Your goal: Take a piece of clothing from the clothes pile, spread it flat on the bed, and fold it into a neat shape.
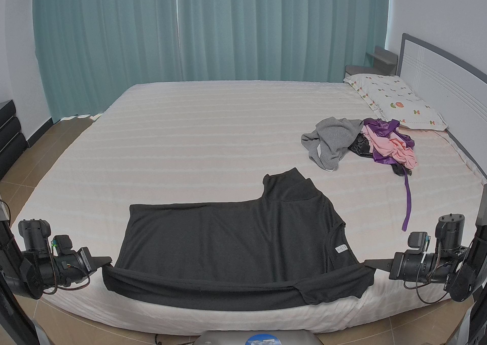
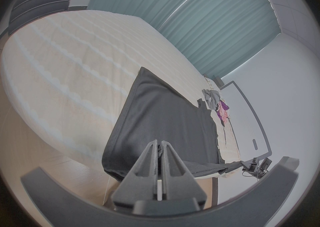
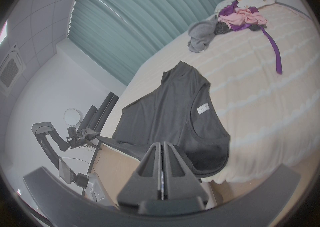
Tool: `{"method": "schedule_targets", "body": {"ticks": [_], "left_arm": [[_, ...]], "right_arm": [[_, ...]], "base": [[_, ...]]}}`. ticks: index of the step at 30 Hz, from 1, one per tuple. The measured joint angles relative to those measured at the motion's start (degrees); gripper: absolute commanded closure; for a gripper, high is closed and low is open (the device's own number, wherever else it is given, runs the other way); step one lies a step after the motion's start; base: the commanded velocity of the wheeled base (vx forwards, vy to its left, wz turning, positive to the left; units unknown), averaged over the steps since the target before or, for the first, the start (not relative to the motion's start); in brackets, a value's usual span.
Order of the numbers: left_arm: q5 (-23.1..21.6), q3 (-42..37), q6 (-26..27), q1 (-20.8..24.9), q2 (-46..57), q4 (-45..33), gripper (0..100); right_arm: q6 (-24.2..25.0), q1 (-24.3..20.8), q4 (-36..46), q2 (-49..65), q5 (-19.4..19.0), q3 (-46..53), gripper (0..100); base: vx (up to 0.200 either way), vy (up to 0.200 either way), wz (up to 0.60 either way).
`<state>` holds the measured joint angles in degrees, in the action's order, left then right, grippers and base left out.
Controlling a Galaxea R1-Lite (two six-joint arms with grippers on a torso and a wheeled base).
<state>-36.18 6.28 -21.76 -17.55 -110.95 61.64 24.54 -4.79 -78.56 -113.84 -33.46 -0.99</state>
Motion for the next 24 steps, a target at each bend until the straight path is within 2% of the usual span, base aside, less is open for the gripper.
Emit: {"method": "schedule_targets", "body": {"ticks": [13, 24], "left_arm": [[0.7, -3.9, 0.3, -1.3, 1.2, 0.0, 100], [0.9, -4.4, -0.2, -4.5, 2.9, 0.0, 100]], "right_arm": [[-3.2, 1.0, 10.4, 5.3, 0.3, 0.0, 100], [-3.3, 1.2, 7.2, 8.0, 0.5, 0.0, 100]], "base": [[0.000, 0.000, 0.00], [0.000, 0.000, 0.00]]}}
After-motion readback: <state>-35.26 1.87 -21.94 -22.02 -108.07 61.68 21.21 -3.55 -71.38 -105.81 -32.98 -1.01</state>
